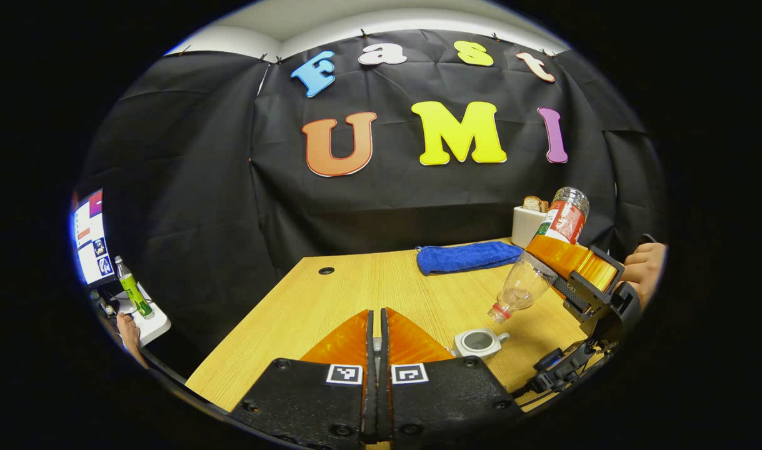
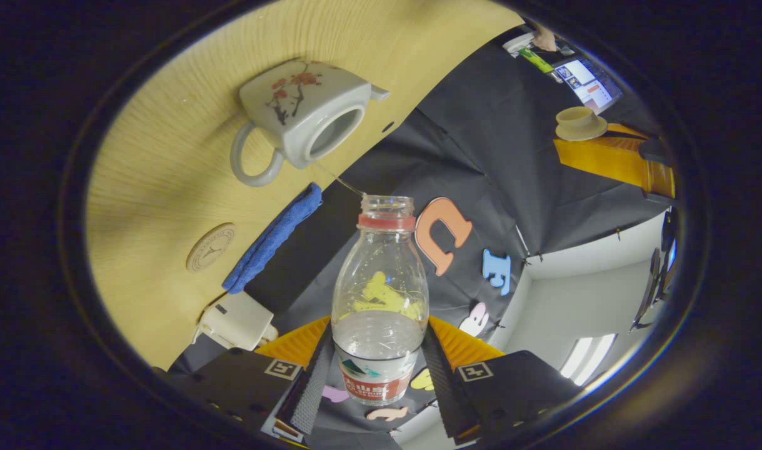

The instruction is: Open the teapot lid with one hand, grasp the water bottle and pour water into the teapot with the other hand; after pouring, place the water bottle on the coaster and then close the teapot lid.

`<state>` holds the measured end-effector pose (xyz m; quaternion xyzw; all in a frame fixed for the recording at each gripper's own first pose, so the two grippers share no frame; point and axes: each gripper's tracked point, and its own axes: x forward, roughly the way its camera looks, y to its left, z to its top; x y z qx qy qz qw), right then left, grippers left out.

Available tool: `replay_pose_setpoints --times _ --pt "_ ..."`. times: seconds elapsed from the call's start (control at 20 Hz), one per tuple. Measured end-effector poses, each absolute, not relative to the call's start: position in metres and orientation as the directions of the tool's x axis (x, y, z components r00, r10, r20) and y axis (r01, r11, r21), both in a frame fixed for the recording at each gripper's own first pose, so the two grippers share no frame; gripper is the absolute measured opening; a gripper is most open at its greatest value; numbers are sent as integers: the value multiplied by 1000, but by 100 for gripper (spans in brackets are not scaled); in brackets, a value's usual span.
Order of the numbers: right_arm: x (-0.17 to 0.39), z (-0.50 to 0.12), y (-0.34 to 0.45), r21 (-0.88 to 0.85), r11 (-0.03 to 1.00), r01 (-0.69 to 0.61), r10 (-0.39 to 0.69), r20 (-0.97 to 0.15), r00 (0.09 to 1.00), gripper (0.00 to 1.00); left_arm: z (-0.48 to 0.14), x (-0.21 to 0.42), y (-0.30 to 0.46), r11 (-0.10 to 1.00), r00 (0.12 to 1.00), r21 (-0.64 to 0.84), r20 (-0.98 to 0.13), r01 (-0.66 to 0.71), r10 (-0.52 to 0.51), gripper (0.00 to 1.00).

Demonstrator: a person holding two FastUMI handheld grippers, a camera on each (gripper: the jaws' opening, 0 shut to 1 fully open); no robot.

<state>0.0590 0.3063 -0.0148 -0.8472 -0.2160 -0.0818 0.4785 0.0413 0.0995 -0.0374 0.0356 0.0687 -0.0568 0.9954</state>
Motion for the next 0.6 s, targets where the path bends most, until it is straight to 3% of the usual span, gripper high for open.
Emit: replay_pose_setpoints --times 0.4,0.6 --pt "60 -15 314 -774 -439 457 299 353 886 75 -37 40 95 989 983 69 -141 128 -118 3" --pt "63 -26 306 -845 -345 408 277 324 905 78 -40 44 99 992 982 48 -155 119 -110 3"
